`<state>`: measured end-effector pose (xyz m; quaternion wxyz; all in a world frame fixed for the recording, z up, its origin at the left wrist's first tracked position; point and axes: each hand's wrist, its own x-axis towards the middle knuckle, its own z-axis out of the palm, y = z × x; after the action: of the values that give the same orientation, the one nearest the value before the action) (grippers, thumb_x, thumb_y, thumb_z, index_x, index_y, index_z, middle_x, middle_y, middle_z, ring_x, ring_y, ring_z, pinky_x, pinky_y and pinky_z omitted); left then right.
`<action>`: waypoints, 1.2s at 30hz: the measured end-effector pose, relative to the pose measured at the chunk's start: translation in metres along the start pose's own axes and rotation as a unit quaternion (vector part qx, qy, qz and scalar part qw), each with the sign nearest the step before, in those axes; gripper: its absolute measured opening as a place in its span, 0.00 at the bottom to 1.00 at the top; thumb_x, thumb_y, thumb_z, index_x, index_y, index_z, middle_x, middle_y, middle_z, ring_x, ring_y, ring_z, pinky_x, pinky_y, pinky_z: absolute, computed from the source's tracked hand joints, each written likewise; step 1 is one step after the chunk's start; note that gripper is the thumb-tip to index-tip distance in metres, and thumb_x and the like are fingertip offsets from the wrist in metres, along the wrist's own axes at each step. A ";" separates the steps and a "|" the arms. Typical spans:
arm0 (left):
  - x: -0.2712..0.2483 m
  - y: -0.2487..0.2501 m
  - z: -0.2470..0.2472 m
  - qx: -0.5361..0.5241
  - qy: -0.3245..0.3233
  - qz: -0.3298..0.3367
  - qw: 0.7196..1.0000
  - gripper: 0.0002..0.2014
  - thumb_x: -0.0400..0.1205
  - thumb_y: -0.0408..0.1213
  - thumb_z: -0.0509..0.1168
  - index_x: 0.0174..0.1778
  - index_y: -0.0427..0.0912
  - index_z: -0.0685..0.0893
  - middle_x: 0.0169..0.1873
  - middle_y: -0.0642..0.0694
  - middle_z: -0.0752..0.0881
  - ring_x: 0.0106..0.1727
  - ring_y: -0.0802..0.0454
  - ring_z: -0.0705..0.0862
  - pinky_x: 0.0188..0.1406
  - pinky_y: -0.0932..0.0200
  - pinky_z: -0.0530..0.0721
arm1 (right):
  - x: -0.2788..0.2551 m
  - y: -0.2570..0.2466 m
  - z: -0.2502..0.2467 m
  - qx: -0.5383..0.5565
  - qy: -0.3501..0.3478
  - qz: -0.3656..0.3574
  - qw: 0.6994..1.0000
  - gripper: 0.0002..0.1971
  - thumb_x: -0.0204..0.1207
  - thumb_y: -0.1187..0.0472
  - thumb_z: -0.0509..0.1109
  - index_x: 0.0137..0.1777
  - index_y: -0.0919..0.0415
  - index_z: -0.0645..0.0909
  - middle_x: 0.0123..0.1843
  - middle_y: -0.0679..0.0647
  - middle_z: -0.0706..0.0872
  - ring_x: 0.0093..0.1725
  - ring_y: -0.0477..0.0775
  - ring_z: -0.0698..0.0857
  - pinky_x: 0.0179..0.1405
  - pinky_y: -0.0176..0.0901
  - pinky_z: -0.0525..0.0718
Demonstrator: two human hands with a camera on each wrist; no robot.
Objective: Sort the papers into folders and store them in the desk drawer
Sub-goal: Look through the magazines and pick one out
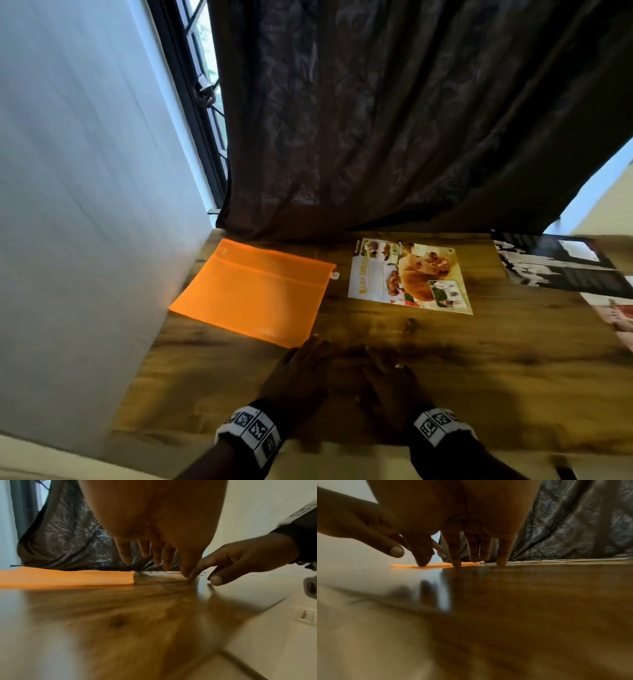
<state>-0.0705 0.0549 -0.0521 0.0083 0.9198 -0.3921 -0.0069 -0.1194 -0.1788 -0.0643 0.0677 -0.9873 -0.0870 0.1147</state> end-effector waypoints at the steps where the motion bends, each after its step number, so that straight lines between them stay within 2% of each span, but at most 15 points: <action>1: 0.009 -0.002 -0.005 -0.005 -0.004 0.010 1.000 0.31 0.72 0.57 0.60 0.72 0.52 0.72 0.72 0.52 0.79 0.75 0.48 0.78 0.60 0.51 0.85 | 0.006 0.004 0.002 -0.003 -0.005 0.026 1.000 0.33 0.68 0.31 0.59 0.73 0.42 0.73 0.81 0.53 0.70 0.78 0.61 0.70 0.69 0.67 0.71; 3: 0.027 -0.004 -0.013 -0.020 -0.001 0.018 1.000 0.30 0.75 0.56 0.54 0.74 0.52 0.72 0.75 0.50 0.77 0.76 0.47 0.76 0.61 0.49 0.86 | 0.015 0.010 -0.004 0.018 -0.002 0.055 0.998 0.39 0.69 0.30 0.51 0.79 0.44 0.67 0.85 0.54 0.57 0.84 0.57 0.50 0.77 0.72 0.62; 4: 0.037 -0.003 -0.018 -0.029 0.008 0.023 0.999 0.29 0.80 0.56 0.49 0.76 0.51 0.71 0.78 0.49 0.74 0.79 0.46 0.72 0.66 0.47 0.82 | 0.018 0.014 -0.008 0.044 0.000 0.062 0.997 0.40 0.69 0.29 0.48 0.81 0.44 0.63 0.86 0.53 0.53 0.84 0.56 0.47 0.79 0.71 0.58; 6: 0.056 -0.002 -0.023 -0.051 -0.002 0.043 0.998 0.36 0.85 0.63 0.34 0.82 0.48 0.66 0.84 0.47 0.64 0.85 0.46 0.59 0.77 0.43 0.70 | 0.020 0.018 -0.017 0.076 -0.028 0.088 0.993 0.35 0.77 0.34 0.50 0.82 0.45 0.57 0.87 0.50 0.51 0.85 0.56 0.50 0.83 0.64 0.50; 9: 0.080 0.001 -0.022 -0.076 -0.086 0.060 0.992 0.50 0.73 0.73 0.22 0.86 0.47 0.52 0.87 0.46 0.48 0.87 0.45 0.43 0.84 0.42 0.49 | 0.025 0.025 -0.018 0.128 -0.042 0.126 0.983 0.24 0.83 0.41 0.53 0.79 0.42 0.62 0.87 0.53 0.53 0.86 0.57 0.53 0.84 0.56 0.48; 11: 0.094 0.002 -0.018 -0.047 -0.090 0.070 0.992 0.51 0.73 0.73 0.26 0.86 0.46 0.55 0.86 0.44 0.52 0.87 0.41 0.47 0.84 0.39 0.47 | 0.031 0.037 -0.020 0.132 -0.027 0.147 0.980 0.28 0.81 0.38 0.50 0.80 0.43 0.59 0.87 0.53 0.51 0.86 0.57 0.52 0.84 0.56 0.50; 15: 0.122 0.004 0.004 0.007 -0.122 0.052 0.991 0.34 0.80 0.59 0.48 0.79 0.45 0.71 0.79 0.41 0.72 0.82 0.38 0.66 0.81 0.34 0.60 | 0.041 0.074 -0.049 0.091 -0.010 0.183 0.979 0.33 0.79 0.39 0.58 0.83 0.40 0.54 0.86 0.49 0.55 0.83 0.58 0.59 0.80 0.60 0.64; 18: 0.139 0.009 0.006 -0.016 -0.096 0.063 0.993 0.37 0.82 0.61 0.42 0.85 0.45 0.58 0.85 0.40 0.57 0.86 0.38 0.53 0.84 0.34 0.49 | 0.054 0.113 -0.062 0.051 0.024 0.190 0.980 0.35 0.73 0.35 0.57 0.81 0.34 0.54 0.86 0.48 0.54 0.83 0.60 0.60 0.74 0.62 0.72; 21: 0.153 0.020 -0.008 -0.069 -0.096 0.020 0.993 0.36 0.84 0.60 0.45 0.86 0.47 0.52 0.86 0.44 0.50 0.87 0.41 0.48 0.85 0.36 0.46 | 0.066 0.144 -0.074 0.061 -0.001 0.224 0.973 0.40 0.74 0.34 0.57 0.84 0.37 0.47 0.87 0.47 0.48 0.85 0.57 0.54 0.79 0.59 0.66; 24: 0.175 0.024 -0.003 -0.110 -0.102 -0.018 0.988 0.34 0.83 0.61 0.55 0.83 0.52 0.57 0.83 0.46 0.59 0.84 0.42 0.60 0.80 0.33 0.61 | 0.067 0.165 -0.077 0.022 -0.021 0.192 0.981 0.40 0.77 0.38 0.59 0.85 0.47 0.48 0.87 0.49 0.52 0.84 0.55 0.57 0.80 0.57 0.64; 27: 0.190 0.035 -0.003 -0.113 -0.095 -0.042 0.988 0.27 0.77 0.67 0.57 0.67 0.56 0.70 0.65 0.50 0.80 0.65 0.46 0.81 0.62 0.39 0.81 | 0.063 0.180 -0.069 0.015 -0.059 0.181 0.982 0.39 0.77 0.37 0.58 0.85 0.48 0.50 0.86 0.51 0.58 0.83 0.57 0.61 0.80 0.58 0.61; 29: 0.191 0.040 -0.013 -0.090 -0.070 -0.044 0.992 0.25 0.76 0.67 0.58 0.61 0.54 0.72 0.59 0.50 0.82 0.58 0.46 0.84 0.55 0.44 0.83 | 0.061 0.181 -0.065 -0.002 -0.067 0.170 0.983 0.35 0.77 0.35 0.54 0.83 0.46 0.57 0.84 0.51 0.63 0.82 0.58 0.64 0.80 0.59 0.59; 32: 0.195 0.041 -0.025 -0.079 -0.062 -0.041 0.994 0.30 0.78 0.65 0.58 0.70 0.50 0.71 0.66 0.45 0.79 0.63 0.43 0.81 0.62 0.42 0.80 | 0.053 0.166 -0.060 -0.040 -0.070 0.138 0.987 0.34 0.75 0.30 0.46 0.77 0.44 0.66 0.82 0.51 0.67 0.81 0.58 0.64 0.81 0.62 0.54; 34: 0.204 0.037 -0.024 -0.113 -0.083 -0.053 0.989 0.31 0.81 0.62 0.58 0.77 0.50 0.66 0.74 0.43 0.73 0.73 0.42 0.75 0.71 0.40 0.74 | 0.046 0.151 -0.054 -0.031 -0.039 0.131 0.990 0.41 0.69 0.22 0.42 0.79 0.40 0.63 0.82 0.50 0.66 0.83 0.57 0.61 0.82 0.58 0.47; 36: 0.215 0.033 -0.009 -0.120 -0.095 -0.050 0.987 0.35 0.81 0.64 0.55 0.82 0.55 0.58 0.81 0.44 0.65 0.79 0.41 0.68 0.76 0.35 0.68 | 0.035 0.132 -0.058 -0.007 -0.001 0.106 0.994 0.42 0.66 0.19 0.37 0.78 0.35 0.62 0.80 0.50 0.69 0.81 0.59 0.64 0.82 0.57 0.51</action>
<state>0.0547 -0.1228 -0.0441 0.0814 0.9256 -0.3412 -0.1419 -0.0511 -0.3072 -0.0359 0.0479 -0.9913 0.0170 0.1218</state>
